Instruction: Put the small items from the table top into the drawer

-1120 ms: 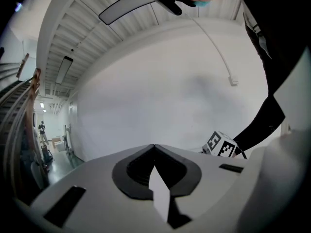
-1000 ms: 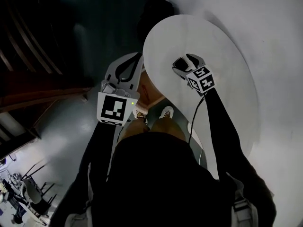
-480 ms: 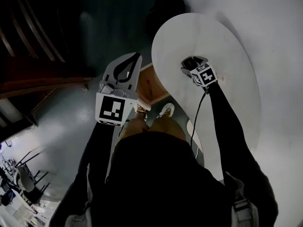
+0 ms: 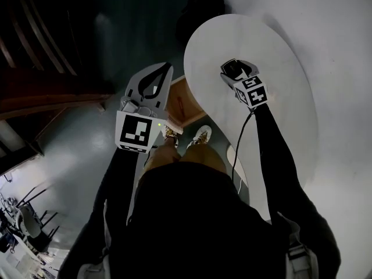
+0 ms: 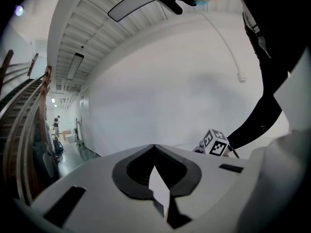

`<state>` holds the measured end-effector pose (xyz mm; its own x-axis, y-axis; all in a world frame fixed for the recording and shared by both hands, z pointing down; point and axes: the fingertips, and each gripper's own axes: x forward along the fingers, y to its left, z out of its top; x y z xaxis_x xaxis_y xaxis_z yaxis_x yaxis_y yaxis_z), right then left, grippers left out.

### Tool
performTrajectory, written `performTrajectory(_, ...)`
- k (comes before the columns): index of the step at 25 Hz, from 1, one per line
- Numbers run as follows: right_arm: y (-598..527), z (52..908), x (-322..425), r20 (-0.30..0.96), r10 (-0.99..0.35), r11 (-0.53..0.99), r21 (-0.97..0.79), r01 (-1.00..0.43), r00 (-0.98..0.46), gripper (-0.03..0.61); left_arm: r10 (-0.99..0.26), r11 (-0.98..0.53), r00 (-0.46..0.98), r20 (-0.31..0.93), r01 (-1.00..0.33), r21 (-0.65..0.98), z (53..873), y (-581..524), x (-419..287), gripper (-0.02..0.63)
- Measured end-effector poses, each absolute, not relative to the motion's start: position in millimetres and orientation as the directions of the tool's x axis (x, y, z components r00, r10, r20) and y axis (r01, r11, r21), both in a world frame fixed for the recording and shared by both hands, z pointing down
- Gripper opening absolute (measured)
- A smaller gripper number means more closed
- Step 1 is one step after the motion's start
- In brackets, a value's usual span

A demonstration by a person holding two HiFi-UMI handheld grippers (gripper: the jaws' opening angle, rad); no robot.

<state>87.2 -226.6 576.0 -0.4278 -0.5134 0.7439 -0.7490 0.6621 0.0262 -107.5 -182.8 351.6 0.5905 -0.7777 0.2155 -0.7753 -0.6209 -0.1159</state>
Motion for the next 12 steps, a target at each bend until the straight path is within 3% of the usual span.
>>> performTrajectory(12, -214, 426, 47, 0.447, -0.74, 0.59, 0.071, -0.805, -0.503, 0.353, -0.765, -0.642, 0.622, 0.169, -0.757, -0.123, 338, -200, -96, 0.014)
